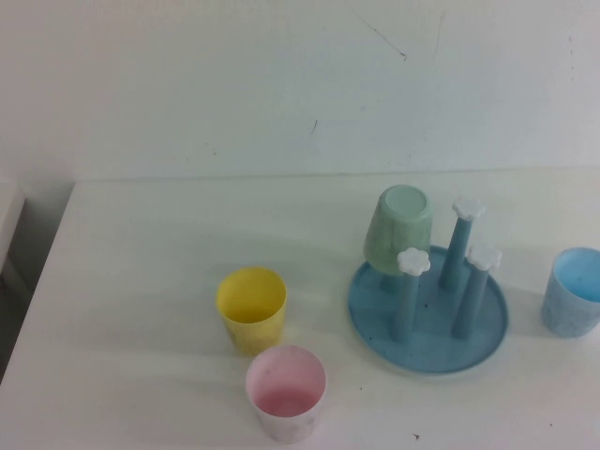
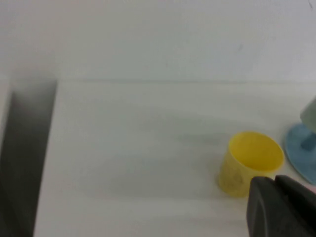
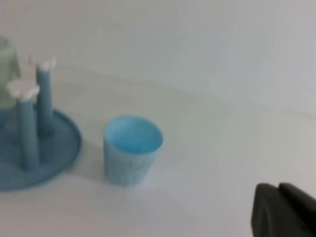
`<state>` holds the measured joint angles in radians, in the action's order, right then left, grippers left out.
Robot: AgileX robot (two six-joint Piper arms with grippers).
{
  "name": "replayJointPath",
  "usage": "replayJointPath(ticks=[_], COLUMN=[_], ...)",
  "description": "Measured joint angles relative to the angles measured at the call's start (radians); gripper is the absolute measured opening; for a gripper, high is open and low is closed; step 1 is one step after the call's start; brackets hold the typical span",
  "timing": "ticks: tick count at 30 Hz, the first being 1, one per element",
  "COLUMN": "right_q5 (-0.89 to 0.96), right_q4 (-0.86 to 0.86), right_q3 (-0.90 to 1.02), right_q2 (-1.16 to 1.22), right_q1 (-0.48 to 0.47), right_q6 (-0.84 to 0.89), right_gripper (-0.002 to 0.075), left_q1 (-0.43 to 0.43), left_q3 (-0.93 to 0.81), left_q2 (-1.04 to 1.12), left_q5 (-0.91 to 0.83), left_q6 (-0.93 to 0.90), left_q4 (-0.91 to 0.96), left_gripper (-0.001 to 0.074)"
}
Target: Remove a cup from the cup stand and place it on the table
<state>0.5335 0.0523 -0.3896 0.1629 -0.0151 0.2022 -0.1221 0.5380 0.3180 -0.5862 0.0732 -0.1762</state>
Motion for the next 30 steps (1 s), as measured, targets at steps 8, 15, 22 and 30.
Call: replayJointPath(ticks=[8,15,22,30], right_q5=[0.114,0.115,0.103,0.084], right_q4=[-0.147,-0.163,-0.167,-0.167], right_q3=[0.000,0.031,0.039,0.041], right_q2=[0.178,0.192,0.192,0.192], right_q1=[0.000,0.000,0.000,0.000], right_q6=[0.190,0.240,0.251,0.251], right_gripper=[-0.0003,-0.0003,-0.0003,-0.0003], left_q1=[0.000,-0.049,-0.304,-0.517], left_q3=[0.187,0.376,0.680,1.063], left_q2=[0.348,0.671,0.967,1.287], left_q5=[-0.238,-0.251,-0.241,-0.334], left_q6=[-0.307,-0.468,-0.426,-0.215], left_q4=[-0.338,-0.572,-0.429,-0.049], left_gripper=[-0.0003,-0.0003,-0.0003,-0.0003])
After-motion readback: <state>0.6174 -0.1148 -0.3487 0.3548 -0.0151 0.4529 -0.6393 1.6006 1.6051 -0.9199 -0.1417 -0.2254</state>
